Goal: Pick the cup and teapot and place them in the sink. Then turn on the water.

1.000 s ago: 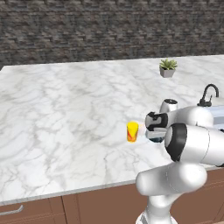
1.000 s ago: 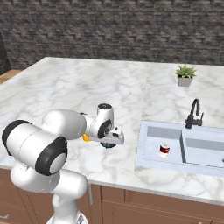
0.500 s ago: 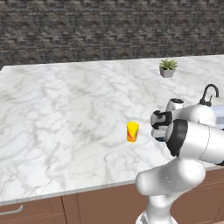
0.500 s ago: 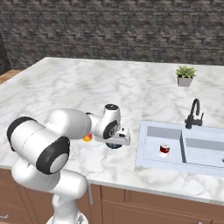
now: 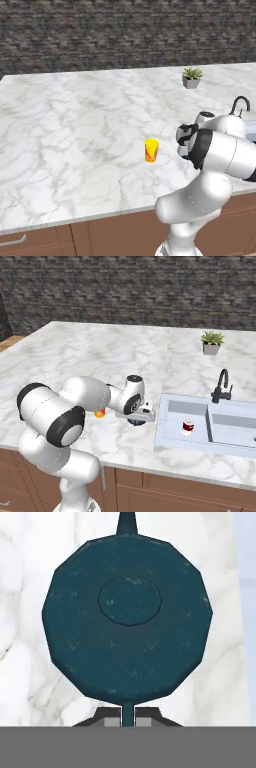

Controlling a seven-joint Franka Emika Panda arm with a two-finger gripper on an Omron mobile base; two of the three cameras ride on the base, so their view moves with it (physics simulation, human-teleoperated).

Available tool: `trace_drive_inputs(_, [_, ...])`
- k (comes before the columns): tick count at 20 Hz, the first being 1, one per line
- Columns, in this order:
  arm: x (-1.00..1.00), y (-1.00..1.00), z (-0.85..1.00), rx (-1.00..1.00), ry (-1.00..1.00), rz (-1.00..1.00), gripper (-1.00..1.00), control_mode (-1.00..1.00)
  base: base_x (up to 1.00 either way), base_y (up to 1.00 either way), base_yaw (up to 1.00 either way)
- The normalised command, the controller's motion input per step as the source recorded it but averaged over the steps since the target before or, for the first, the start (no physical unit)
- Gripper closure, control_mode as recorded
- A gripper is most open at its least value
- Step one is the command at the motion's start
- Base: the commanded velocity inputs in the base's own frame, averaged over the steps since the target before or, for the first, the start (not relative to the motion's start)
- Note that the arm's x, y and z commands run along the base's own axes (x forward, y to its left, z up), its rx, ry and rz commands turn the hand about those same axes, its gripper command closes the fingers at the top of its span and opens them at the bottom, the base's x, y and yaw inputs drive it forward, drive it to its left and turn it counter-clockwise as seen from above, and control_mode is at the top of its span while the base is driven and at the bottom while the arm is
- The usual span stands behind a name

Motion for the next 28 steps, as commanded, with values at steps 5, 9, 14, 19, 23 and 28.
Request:
trace_drive_inputs(5, [0.28, -0.26, 0.00, 0.00, 0.00, -0.02, 1.00, -1.00, 0.00, 0.00, 0.00])
trace_drive_inputs(9, [0.24, -0.26, 0.00, 0.00, 0.00, -0.03, 1.00, -1.00, 0.00, 0.00, 0.00])
trace_drive_inputs(14, [0.23, -0.39, 0.00, 0.00, 0.00, -0.06, 1.00, -1.00, 0.00, 0.00, 0.00])
trace_drive_inputs(19, [0.27, -0.44, 0.00, 0.00, 0.00, -0.06, 1.00, -1.00, 0.00, 0.00, 0.00])
trace_drive_inputs(23, [0.30, -0.43, 0.00, 0.00, 0.00, -0.06, 1.00, -1.00, 0.00, 0.00, 0.00])
trace_drive_inputs(28, [0.38, -0.38, 0.00, 0.00, 0.00, -0.05, 1.00, -1.00, 0.00, 0.00, 0.00])
